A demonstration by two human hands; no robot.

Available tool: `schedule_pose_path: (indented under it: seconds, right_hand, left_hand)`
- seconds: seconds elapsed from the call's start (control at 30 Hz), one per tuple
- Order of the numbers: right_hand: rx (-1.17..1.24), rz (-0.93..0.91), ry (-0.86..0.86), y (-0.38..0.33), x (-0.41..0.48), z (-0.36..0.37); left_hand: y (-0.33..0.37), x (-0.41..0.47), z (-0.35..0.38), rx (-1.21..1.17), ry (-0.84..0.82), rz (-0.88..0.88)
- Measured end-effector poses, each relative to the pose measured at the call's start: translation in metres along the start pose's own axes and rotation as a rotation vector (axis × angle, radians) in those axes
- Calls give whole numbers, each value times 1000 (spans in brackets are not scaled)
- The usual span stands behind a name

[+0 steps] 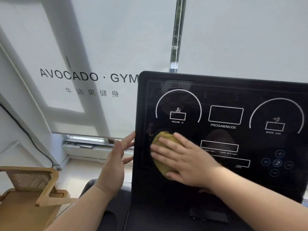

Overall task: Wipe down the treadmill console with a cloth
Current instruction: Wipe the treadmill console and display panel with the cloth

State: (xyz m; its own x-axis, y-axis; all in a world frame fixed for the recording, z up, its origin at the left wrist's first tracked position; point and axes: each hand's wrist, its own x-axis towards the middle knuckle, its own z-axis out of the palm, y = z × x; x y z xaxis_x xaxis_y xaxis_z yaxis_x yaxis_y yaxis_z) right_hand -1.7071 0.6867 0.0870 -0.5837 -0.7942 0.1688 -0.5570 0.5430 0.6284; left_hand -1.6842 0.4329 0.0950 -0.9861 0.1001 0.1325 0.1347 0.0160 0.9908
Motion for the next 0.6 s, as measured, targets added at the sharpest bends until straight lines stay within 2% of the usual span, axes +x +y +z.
schedule_pose_path:
  seconds: [0.07,0.2,0.37,0.43,0.6]
  right_hand:
    - [-5,119,55,36,0,-8]
    - [18,481,115,100,17,-39]
    - [50,726,102,78,64,-49]
    - [65,699,77,52,76,-45]
    - [86,297,41,-24,66,-14]
  left_hand:
    - [3,2,-6,-20,-28,-30]
    - [3,2,-7,-34,-58,-47]
    - [-1,1,-4,-43,-28,-41]
    - [-2,1,-4,-69,-16,-53]
    - [-2,3,-5,-176,-4,-82]
